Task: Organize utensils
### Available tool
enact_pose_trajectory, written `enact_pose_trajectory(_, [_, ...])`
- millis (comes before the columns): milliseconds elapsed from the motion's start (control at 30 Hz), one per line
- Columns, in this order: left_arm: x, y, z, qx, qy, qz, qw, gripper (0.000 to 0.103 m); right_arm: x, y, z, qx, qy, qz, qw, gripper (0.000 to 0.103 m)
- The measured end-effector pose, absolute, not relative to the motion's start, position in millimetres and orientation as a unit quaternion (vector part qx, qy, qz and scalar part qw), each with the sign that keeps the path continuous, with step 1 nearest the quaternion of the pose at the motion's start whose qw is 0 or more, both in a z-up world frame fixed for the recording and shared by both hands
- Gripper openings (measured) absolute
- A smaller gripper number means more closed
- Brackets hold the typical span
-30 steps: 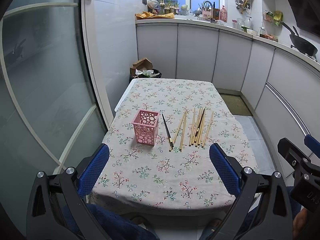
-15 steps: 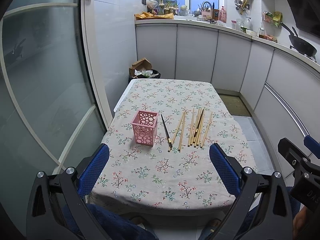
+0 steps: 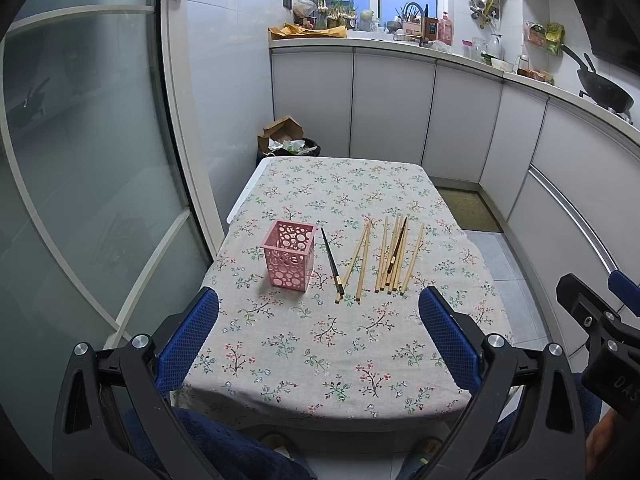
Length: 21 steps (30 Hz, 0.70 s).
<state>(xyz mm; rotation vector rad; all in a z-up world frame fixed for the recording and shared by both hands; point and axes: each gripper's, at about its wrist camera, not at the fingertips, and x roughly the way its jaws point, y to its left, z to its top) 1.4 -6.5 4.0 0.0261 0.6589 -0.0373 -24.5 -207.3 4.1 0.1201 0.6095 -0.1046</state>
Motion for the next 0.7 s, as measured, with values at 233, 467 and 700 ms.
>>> enact_pose_trajectory(233, [0.9,-6.8,3.6,0.013,0.324,-0.019,0.946,0.096,-22.8,-208.0,3.4,0.058,0.299,-0.054,0.951,0.097])
enact_pose_trajectory(467, [17.2,-3.1,2.0,0.010,0.334,-0.025,0.942,0.096,-6.5,-213.2,3.5,0.057,0.306,-0.042,0.950,0.097])
enact_pose_trajectory(700, [73.3,10.0,-2.5,-0.018,0.363,-0.029,0.931,0.096,86.3,-258.1,-31.4,0.156,0.401,0.028,0.902,0.097])
